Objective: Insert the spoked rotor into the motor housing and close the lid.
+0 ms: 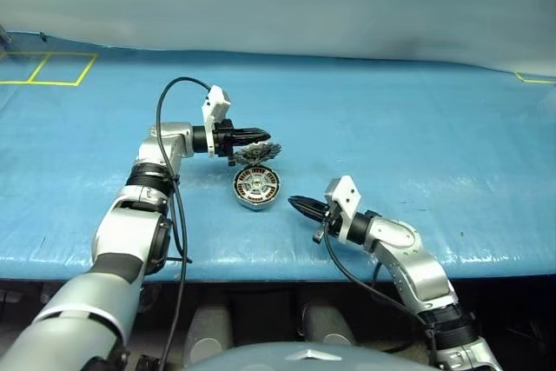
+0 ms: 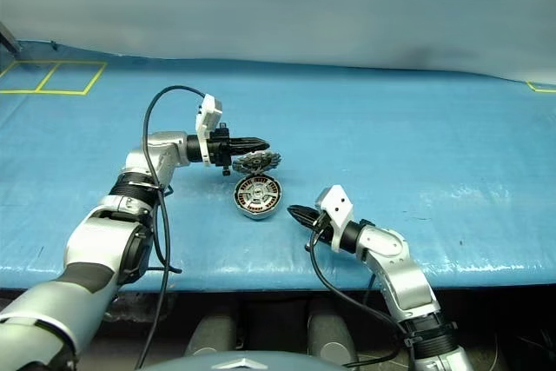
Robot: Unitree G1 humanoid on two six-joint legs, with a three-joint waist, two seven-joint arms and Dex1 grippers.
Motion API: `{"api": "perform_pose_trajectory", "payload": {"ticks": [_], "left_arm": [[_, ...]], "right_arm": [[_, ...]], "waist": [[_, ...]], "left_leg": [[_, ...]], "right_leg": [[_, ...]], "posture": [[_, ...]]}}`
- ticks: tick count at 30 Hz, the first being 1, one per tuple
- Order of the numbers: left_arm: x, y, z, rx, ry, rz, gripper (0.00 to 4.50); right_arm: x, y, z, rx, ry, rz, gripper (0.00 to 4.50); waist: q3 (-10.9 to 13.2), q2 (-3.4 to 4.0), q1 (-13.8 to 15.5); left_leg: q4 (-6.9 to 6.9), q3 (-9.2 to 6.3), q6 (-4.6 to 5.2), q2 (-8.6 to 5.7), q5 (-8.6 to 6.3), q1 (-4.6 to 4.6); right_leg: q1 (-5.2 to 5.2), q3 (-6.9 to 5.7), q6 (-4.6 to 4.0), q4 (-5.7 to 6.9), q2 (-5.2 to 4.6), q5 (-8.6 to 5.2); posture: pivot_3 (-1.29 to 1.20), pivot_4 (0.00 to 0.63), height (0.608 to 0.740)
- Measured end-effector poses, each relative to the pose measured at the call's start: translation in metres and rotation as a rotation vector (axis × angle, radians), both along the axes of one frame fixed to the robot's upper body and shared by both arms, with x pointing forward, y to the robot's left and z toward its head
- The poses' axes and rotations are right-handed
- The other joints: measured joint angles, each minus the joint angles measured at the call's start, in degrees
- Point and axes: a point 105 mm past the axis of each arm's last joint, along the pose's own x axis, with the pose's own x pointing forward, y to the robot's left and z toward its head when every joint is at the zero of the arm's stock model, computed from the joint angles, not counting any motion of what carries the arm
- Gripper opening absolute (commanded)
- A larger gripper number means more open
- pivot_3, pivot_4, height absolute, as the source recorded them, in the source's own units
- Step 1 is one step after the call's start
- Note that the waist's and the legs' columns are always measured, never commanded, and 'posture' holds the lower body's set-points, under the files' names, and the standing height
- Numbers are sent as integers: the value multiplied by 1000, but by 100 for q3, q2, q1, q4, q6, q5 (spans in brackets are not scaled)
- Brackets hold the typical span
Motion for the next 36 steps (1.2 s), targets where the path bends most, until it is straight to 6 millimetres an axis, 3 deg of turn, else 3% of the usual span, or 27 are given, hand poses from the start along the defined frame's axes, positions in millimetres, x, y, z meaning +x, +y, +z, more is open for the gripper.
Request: {"api": "perform_pose_trajectory", "payload": {"ticks": [14,36], "left_arm": [[-37,18,-33,83,124,-82,33],[-57,17,-54,146,115,-92,33]], "right_arm": [[4,1,0,-7,-21,-12,0],[10,1,0,-9,-40,-50,0]], "waist": [[0,1,9],[-4,4,4]], "left_leg": [[2,-2,0,1,0,1],[3,-2,0,2,0,12]], "right_leg": [[0,-1,-3,2,-1,-2],[6,-1,-4,3,-1,-3]], "posture": [[0,150,740],[0,150,740]]}}
